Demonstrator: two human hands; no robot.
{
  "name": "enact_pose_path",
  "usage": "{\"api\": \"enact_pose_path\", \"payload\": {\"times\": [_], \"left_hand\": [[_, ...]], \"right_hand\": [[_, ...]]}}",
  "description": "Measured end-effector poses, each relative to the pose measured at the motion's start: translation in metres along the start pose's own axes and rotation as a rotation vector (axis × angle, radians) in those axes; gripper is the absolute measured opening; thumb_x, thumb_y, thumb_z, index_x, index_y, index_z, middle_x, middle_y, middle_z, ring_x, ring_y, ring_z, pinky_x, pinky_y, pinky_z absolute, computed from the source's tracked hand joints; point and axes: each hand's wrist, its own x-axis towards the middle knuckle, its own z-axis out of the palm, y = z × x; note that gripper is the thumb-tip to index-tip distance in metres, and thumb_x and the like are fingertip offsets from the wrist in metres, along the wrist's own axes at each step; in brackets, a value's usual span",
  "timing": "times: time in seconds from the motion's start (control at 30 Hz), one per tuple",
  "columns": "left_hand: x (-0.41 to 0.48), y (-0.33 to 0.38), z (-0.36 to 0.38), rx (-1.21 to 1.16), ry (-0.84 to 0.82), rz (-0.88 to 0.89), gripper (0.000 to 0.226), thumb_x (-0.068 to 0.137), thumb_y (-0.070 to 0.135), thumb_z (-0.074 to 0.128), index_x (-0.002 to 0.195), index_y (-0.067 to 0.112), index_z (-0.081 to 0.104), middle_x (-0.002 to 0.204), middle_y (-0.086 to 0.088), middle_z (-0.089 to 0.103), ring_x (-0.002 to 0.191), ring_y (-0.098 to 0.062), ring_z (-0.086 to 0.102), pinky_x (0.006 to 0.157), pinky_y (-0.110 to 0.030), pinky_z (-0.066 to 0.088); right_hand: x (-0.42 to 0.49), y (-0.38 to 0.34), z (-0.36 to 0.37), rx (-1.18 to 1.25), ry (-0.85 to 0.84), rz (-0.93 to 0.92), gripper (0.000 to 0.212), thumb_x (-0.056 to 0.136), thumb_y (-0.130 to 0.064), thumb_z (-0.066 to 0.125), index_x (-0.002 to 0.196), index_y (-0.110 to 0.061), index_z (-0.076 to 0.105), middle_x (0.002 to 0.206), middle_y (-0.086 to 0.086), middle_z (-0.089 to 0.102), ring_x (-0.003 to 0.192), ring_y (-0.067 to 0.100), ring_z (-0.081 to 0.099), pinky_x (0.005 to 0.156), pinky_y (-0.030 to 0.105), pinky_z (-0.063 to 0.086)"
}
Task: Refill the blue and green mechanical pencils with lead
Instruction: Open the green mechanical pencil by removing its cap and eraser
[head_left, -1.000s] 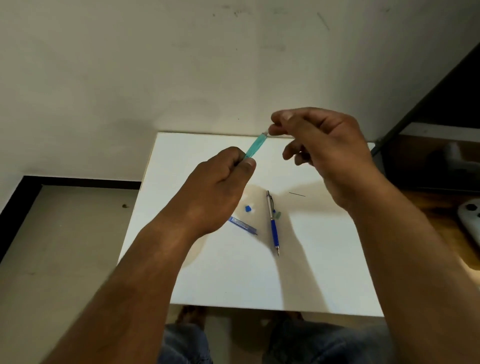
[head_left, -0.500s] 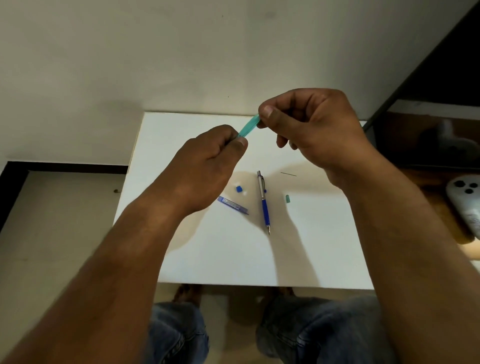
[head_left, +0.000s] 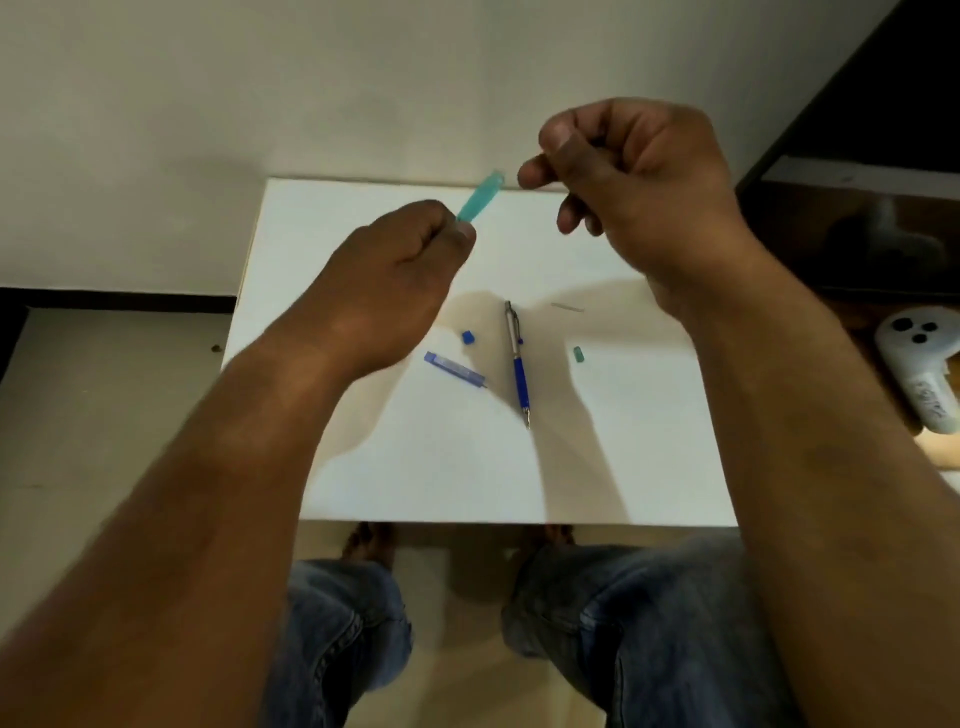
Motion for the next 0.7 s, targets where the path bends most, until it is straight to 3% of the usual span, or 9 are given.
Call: {"api": "enact_pose_path", "payload": {"times": [0.13,0.3,0.47,0.57,0.7], "left_hand": [[0.001,0.002,-0.002,-0.025,0.009,-0.016,0.040,0.104,0.049,0.048,0.095,0.012,0.061,0.077,0.002,0.057,0.065,-0.013,0.047,0.070,-0.039,0.045],[0.001,0.002,-0.001,-0.046,0.003,-0.028,0.036,0.105,0.046,0.049,0.093,0.014,0.060,0.076,0.004,0.055,0.066,-0.014,0.045,0.072,-0.039,0.043],[0.000,0.003,-0.004,-0.082,0.009,-0.023,0.037,0.104,0.045,0.049,0.094,0.011,0.059,0.072,0.006,0.051,0.065,-0.014,0.043,0.070,-0.040,0.041],[0.000,0.003,-0.005,-0.092,0.020,-0.010,0.038,0.104,0.043,0.049,0.096,0.007,0.059,0.074,0.003,0.051,0.064,-0.013,0.042,0.069,-0.038,0.041],[0.000,0.003,-0.005,-0.091,0.012,0.005,0.041,0.105,0.042,0.049,0.099,0.003,0.058,0.074,0.002,0.049,0.065,-0.015,0.041,0.069,-0.039,0.039]], "right_hand": [[0.001,0.020,0.000,-0.351,-0.142,0.076,0.014,0.106,-0.031,0.069,0.095,-0.030,0.078,0.088,-0.016,0.083,0.063,0.000,0.073,0.056,0.013,0.054],[0.001,0.048,0.018,-0.831,-0.436,0.325,0.017,0.095,-0.034,0.082,0.103,-0.019,0.082,0.096,-0.001,0.079,0.087,0.018,0.073,0.071,0.028,0.055],[0.005,0.060,0.033,-0.978,-0.525,0.515,0.043,0.092,-0.034,0.086,0.124,-0.008,0.074,0.120,0.013,0.077,0.114,0.030,0.073,0.105,0.044,0.059],[0.003,0.068,0.037,-1.000,-0.545,0.571,0.048,0.090,-0.035,0.089,0.126,-0.007,0.075,0.122,0.012,0.077,0.117,0.030,0.073,0.108,0.045,0.057],[0.004,0.068,0.037,-1.018,-0.522,0.585,0.058,0.083,-0.051,0.092,0.121,-0.010,0.078,0.116,0.009,0.079,0.113,0.028,0.074,0.107,0.046,0.058]]}}
